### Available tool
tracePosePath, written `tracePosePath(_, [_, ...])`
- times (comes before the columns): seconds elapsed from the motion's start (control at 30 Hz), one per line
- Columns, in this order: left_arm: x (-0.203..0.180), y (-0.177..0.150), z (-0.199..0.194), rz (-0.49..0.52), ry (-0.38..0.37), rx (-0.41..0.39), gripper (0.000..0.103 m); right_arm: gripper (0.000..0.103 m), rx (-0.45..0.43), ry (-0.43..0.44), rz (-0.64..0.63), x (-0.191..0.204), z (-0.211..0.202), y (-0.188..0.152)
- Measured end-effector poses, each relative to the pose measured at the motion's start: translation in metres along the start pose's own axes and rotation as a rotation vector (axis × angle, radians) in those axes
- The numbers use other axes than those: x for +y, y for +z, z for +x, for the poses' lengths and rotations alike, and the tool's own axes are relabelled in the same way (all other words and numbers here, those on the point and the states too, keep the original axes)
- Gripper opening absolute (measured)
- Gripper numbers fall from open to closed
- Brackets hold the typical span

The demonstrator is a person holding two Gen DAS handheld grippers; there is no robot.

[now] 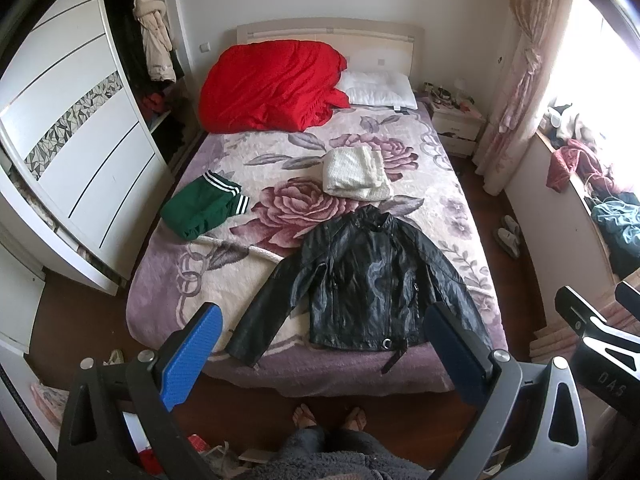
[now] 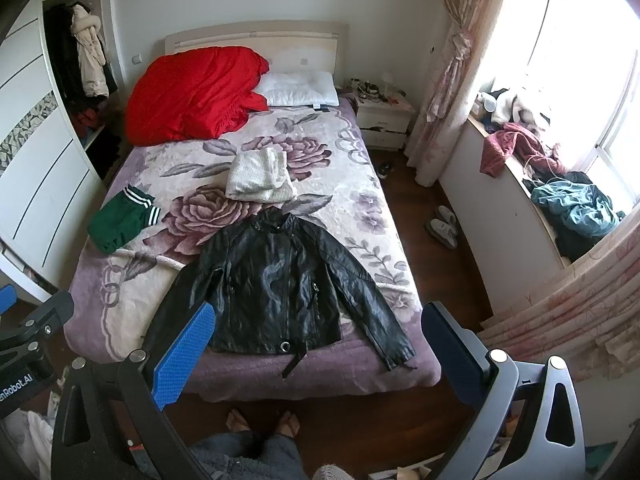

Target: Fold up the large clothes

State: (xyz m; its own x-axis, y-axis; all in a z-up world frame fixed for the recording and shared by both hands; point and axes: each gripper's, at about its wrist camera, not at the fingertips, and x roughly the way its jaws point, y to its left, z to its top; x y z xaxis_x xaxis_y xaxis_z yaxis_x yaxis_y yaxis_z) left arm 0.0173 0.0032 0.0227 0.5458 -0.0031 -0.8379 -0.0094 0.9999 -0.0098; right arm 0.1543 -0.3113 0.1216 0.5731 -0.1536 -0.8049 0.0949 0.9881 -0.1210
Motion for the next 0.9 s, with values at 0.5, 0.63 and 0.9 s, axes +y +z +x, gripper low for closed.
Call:
tracePosePath(0.5, [0.002,0.018,-0.007,0.002,0.000,-0.008,0.103,0.103,-0.012,0.007,-0.013,0.010,-0.007,0.018])
tracePosePath(0.63, [0.016,0.032,-0.013,0.003,-0.003,-0.014,0.103,0.103,-0.014,0.004,-0.015,0.013,-0.008,0.021])
tracePosePath(0.9, [0.017,0.023,-0.013,0.005,-0.005,-0.028,0.103,0.103,-0.022,0.001,-0.017,0.018,-0.014,0.030])
